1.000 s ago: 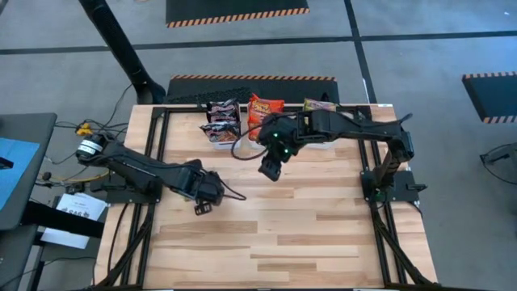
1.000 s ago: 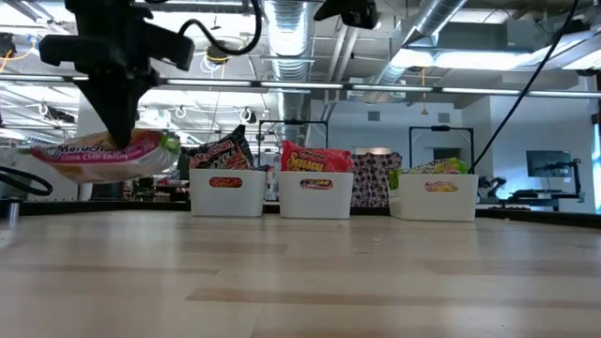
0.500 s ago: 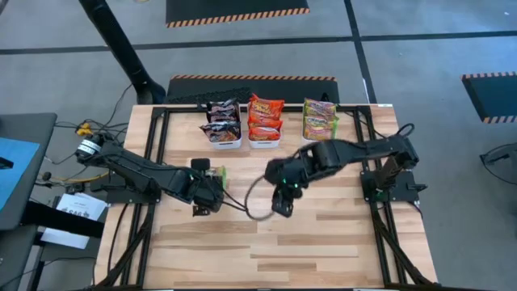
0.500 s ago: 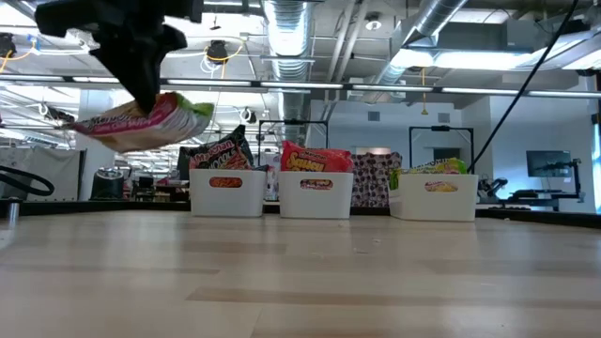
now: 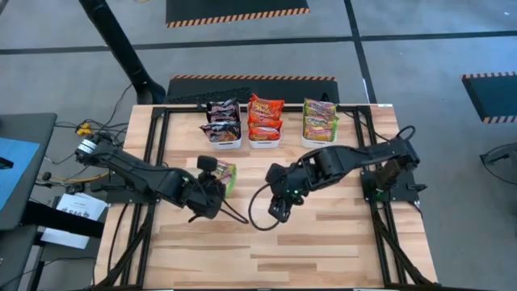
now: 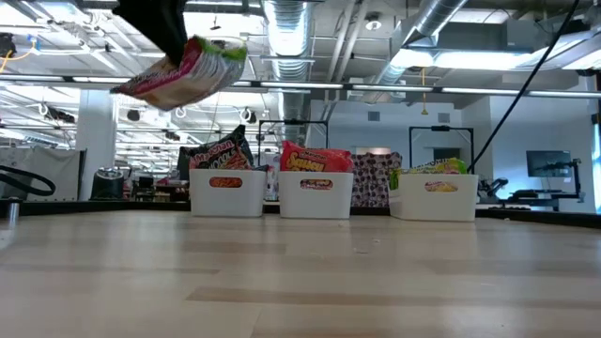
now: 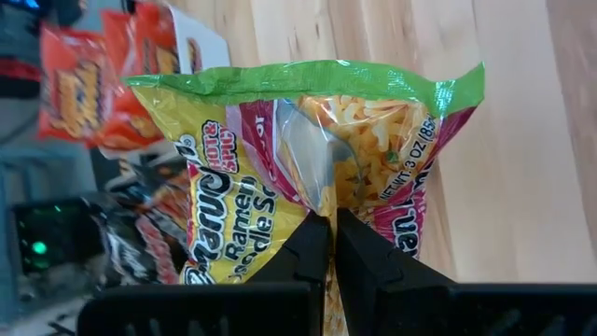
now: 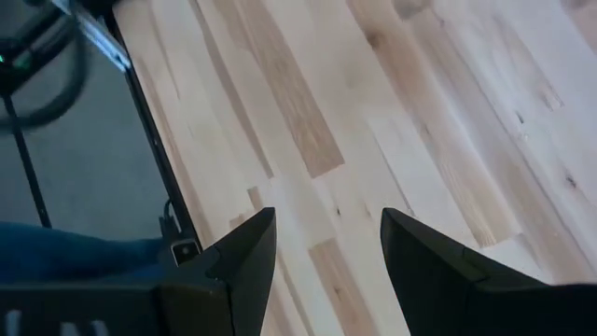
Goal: Sort Maruchan noodles
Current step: Put the green noodle pack into the right white bin
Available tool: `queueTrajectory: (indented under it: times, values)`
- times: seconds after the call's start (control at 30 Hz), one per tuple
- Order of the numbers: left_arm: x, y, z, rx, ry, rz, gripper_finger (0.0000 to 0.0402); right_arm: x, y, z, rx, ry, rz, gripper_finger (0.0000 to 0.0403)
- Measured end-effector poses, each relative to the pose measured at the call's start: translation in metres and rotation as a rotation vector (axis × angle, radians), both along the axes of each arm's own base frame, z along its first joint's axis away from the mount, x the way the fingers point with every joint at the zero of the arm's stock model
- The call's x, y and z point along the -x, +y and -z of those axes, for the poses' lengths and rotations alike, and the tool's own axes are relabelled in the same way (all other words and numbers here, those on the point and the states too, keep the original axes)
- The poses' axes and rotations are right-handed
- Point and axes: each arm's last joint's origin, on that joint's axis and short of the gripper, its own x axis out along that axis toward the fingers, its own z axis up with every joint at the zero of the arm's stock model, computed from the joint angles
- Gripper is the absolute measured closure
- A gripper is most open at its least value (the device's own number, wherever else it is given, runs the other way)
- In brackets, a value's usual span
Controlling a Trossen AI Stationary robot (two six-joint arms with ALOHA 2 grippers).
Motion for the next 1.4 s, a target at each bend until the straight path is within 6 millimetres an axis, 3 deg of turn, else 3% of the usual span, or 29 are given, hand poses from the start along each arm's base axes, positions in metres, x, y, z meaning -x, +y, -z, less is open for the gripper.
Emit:
queueTrajectory:
  times: [0.4,0.8,1.03,1.4]
  values:
    - [0.000,-0.013,-0.023,-0.095,-0.065,0.090,0.0401,-0.026,-0.051,-0.013,-0.133,-0.195,0.038,0.0184]
    - [-0.001,-0.014,-0.032,-0.182,-0.065,0.147,0.0401,-0.031,-0.103,-0.013,-0.083,-0.231,0.114,0.0184]
    - [-0.009,-0.012,-0.035,-0.198,-0.103,0.175,0.0401,-0.034,-0.117,-0.018,-0.083,-0.292,0.146,0.0184]
    - [-0.019,0.003,-0.039,-0.236,-0.128,0.138,0.0401,-0.034,-0.117,-0.018,-0.083,-0.292,0.146,0.0184]
